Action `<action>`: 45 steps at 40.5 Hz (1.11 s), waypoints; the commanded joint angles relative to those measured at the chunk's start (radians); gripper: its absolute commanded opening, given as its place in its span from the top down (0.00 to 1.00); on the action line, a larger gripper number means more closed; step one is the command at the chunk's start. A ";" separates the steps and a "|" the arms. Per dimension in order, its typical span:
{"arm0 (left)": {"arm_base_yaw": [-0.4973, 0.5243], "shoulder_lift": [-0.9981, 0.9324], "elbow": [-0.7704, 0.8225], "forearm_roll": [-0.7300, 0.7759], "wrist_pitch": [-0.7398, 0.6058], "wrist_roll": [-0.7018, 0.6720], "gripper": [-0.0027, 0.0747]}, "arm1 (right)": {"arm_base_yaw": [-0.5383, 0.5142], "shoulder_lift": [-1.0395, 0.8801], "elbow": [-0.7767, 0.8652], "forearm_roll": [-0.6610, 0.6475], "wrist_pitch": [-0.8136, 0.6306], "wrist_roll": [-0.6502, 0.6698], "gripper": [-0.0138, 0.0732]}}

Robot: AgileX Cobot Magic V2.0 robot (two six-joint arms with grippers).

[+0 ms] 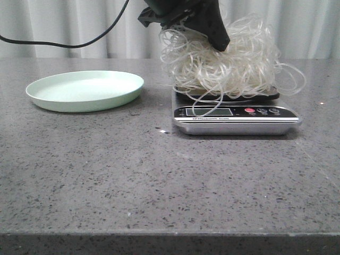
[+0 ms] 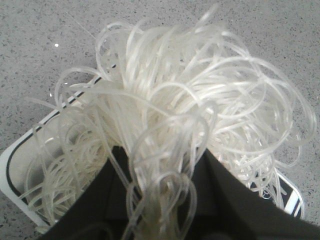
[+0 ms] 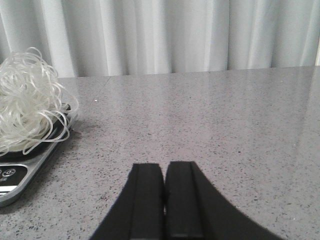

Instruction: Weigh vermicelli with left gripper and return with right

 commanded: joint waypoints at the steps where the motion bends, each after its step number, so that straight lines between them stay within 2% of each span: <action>1: -0.009 -0.051 -0.035 -0.036 -0.020 0.001 0.69 | -0.004 -0.017 -0.008 -0.002 -0.081 0.002 0.67; 9: -0.009 -0.051 -0.035 -0.034 -0.013 0.001 0.40 | -0.004 -0.017 -0.008 -0.002 -0.081 0.002 0.67; 12: -0.009 -0.051 -0.035 -0.034 -0.007 0.001 0.31 | -0.004 -0.017 -0.008 -0.002 -0.081 0.002 0.67; 15: -0.009 -0.051 -0.037 -0.032 0.009 0.001 0.26 | -0.004 -0.017 -0.008 -0.002 -0.081 0.002 0.67; 27: -0.007 -0.090 -0.075 0.091 0.069 -0.031 0.25 | -0.004 -0.017 -0.008 -0.002 -0.083 0.002 0.67; 36: 0.001 -0.188 -0.075 0.320 0.089 -0.171 0.26 | -0.004 -0.017 -0.008 -0.002 -0.083 0.002 0.67; 45: 0.050 -0.296 -0.073 0.343 0.107 -0.196 0.27 | -0.004 -0.017 -0.008 -0.002 -0.083 0.002 0.67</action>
